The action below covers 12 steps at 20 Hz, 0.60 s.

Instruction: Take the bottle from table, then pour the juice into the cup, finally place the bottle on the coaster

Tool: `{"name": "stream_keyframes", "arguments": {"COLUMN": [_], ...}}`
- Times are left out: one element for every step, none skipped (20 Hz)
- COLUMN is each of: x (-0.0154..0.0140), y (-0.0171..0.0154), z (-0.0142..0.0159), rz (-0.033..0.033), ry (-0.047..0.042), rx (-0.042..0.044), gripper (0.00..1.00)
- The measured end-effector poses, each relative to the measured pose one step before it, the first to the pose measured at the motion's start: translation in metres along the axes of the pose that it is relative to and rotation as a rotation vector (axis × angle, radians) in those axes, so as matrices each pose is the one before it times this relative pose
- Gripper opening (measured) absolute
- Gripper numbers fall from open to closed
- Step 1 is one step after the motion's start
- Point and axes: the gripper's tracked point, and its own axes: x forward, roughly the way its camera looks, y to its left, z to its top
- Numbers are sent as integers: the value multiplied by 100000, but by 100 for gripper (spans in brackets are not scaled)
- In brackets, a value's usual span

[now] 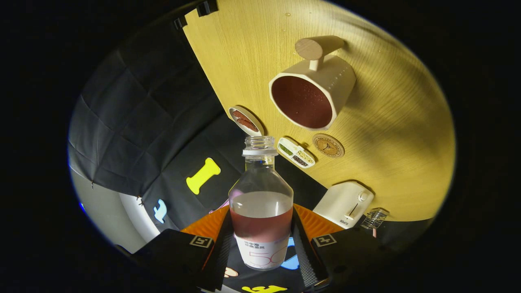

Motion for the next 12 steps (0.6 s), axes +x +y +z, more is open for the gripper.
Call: {"name": "stream_keyframes", "arguments": {"x": [-85, -119, 77, -48, 9, -1, 82, -76, -10, -125, -104, -229], "y": [-294, -319, -369, -337, -100, -70, -280, -124, 30, 21, 129, 134], "z": [-56, 15, 73, 111, 65, -143, -77, -273, -173, -149, -140, -219], "rz": [-1306, -1554, -1788, -1753, -1317, -1119, -1134, -653, 174, 681, 1318, 1533], "ry": [912, 608, 368, 192, 287, 571, 827, 1038, 1007, 905, 717, 473], "rx": [-2270, -2416, -2380, -2645, -3983, -5250, -6057, -6541, -6457, -5813, -4598, -4257], "gripper": [74, 74, 74, 74, 74, 74, 74, 74, 74, 74, 74, 74]}}
